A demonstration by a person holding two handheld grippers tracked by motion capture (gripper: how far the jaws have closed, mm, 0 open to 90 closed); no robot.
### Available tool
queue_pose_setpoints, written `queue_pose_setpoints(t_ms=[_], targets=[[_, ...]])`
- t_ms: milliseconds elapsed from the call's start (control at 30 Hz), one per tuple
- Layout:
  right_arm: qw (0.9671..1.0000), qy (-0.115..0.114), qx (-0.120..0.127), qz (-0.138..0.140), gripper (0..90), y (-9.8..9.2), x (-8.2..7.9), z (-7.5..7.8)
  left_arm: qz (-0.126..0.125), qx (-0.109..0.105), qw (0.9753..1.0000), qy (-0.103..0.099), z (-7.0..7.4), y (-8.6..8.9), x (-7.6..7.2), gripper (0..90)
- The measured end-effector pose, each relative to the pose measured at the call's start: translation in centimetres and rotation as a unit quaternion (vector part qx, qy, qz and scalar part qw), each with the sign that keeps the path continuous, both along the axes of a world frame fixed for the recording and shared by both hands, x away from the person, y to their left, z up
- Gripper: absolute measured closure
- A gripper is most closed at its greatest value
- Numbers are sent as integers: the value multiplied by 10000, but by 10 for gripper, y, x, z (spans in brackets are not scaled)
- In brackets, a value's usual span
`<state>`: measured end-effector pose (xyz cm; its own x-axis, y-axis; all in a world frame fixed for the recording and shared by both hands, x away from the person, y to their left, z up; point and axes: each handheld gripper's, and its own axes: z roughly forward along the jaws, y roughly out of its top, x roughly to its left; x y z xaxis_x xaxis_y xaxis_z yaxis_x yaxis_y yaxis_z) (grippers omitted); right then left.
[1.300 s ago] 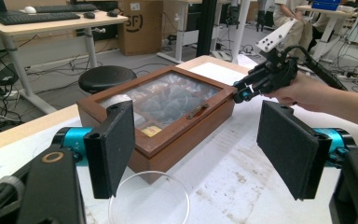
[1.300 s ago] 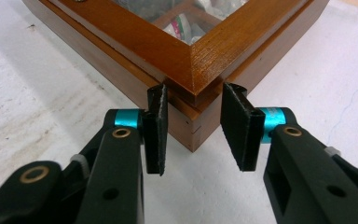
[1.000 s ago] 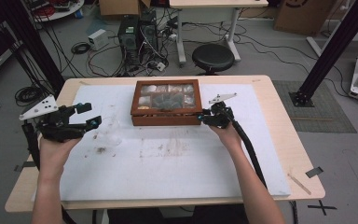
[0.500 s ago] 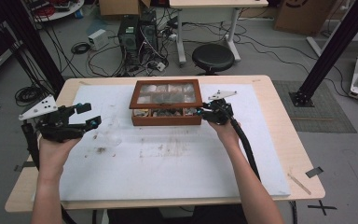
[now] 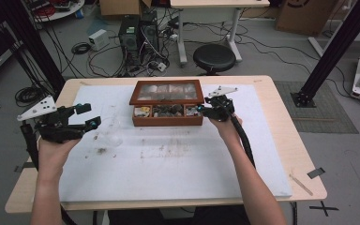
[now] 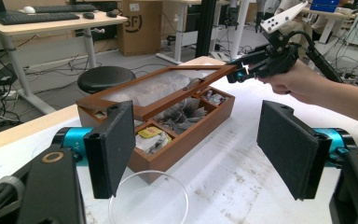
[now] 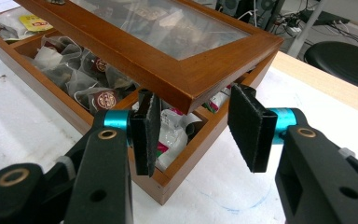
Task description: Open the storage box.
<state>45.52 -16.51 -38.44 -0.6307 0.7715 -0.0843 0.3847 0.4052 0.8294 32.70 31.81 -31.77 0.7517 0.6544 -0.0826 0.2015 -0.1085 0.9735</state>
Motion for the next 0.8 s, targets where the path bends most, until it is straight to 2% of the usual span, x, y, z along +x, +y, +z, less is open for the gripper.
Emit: queue_pose_setpoints(t_ms=[167, 400, 800], targets=[[10000, -39, -19, 36, 553, 1, 1, 4, 0, -1, 10000, 15, 0, 0, 0, 278], [9998, -166, -51, 137, 544, 5, 3, 18, -11, -22, 10000, 25, 0, 0, 0, 279], [9998, -147, 73, 61, 544, 5, 12, 32, -23, -33, 10000, 38, 0, 1, 0, 278]])
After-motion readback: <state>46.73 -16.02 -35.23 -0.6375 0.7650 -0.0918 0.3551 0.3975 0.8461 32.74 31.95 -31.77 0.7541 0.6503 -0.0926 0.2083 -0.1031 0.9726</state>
